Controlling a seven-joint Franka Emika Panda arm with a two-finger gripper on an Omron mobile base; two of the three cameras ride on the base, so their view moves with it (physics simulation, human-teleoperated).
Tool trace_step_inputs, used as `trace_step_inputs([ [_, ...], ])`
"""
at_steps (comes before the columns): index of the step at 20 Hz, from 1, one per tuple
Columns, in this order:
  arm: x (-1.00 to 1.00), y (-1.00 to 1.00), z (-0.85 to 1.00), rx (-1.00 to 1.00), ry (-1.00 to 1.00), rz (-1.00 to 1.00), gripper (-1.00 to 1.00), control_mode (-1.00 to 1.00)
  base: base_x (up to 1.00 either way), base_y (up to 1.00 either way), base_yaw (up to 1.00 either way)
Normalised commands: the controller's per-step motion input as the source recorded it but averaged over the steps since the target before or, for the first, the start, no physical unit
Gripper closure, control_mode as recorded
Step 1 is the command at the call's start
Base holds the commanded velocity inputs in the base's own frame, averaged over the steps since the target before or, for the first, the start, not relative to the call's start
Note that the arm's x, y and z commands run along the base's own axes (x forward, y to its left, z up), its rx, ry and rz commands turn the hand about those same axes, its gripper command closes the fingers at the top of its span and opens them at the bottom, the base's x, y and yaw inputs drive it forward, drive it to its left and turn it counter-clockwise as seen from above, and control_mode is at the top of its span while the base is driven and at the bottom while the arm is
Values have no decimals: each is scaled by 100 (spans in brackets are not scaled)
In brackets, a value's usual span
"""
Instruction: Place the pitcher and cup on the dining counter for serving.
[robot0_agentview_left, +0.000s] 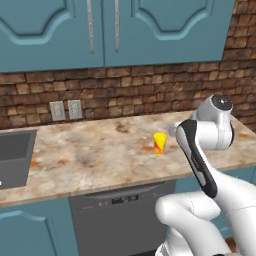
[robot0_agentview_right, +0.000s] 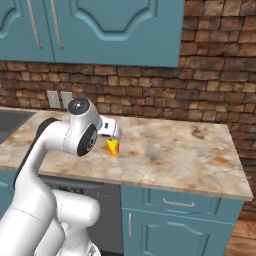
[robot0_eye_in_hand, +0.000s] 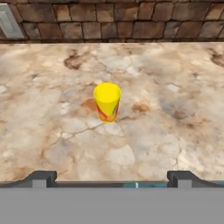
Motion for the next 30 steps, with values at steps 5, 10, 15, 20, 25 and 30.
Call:
trace_step_inputs([
  [5, 41, -22, -28, 0, 3, 0, -100, -100, 0, 0, 0],
  [10, 41, -3, -40, 0, 5, 0, -100, -100, 0, 0, 0],
  [15, 45, 0, -38, 0, 5, 0, -100, -100, 0, 0, 0],
  [20, 46, 0, -30, 0, 5, 0, -100, -100, 0, 0, 0],
  [25, 43, 0, -27, 0, 5, 0, -100, -100, 0, 0, 0],
  [30, 36, 0, -20, 0, 6, 0, -100, -100, 0, 0, 0],
])
